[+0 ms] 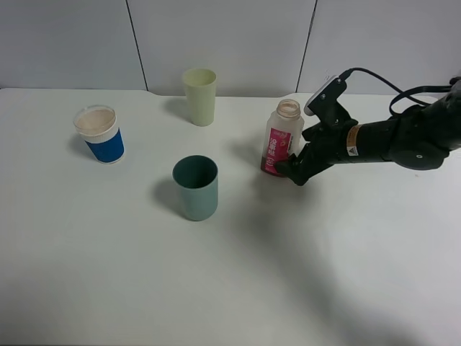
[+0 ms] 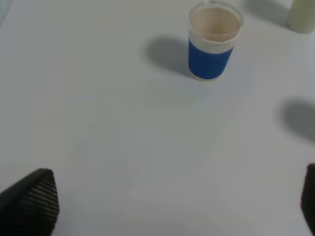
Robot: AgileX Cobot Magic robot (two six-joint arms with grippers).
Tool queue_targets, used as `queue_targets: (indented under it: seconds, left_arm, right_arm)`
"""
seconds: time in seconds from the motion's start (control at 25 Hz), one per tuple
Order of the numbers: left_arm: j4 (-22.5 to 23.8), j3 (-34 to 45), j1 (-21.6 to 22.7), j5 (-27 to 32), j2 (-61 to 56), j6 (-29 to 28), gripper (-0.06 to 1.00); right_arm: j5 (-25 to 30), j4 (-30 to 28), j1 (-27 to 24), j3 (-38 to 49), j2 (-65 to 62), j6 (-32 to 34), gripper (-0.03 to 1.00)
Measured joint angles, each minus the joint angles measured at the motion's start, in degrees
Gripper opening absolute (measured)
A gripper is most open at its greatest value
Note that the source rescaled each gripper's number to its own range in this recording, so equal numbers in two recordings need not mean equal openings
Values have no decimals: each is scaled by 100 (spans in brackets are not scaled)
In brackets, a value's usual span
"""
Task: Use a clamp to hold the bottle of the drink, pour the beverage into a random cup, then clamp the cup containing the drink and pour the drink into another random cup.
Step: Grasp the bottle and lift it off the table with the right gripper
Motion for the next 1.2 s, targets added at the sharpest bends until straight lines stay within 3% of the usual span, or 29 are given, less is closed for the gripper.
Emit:
queue_targets:
  seconds: [0.44,0.56,0.68,0.84,1.2]
  left_arm:
    - [0,0,0,0,0,0,100]
    - [0,0,0,0,0,0,100]
    - [0,0,0,0,0,0,100]
    - [0,0,0,0,0,0,100]
    - [0,0,0,0,0,0,100]
  right_arm:
    - [-367,-85,220,-303,474,37,83]
    - [-453,-85,220,-303,504,17,69]
    - [-493,-85,220,-303,523,-15,47]
    - [-514,-91,220,-303,523,-22,3]
    - [-515,-15,220,-303,523,-22,2]
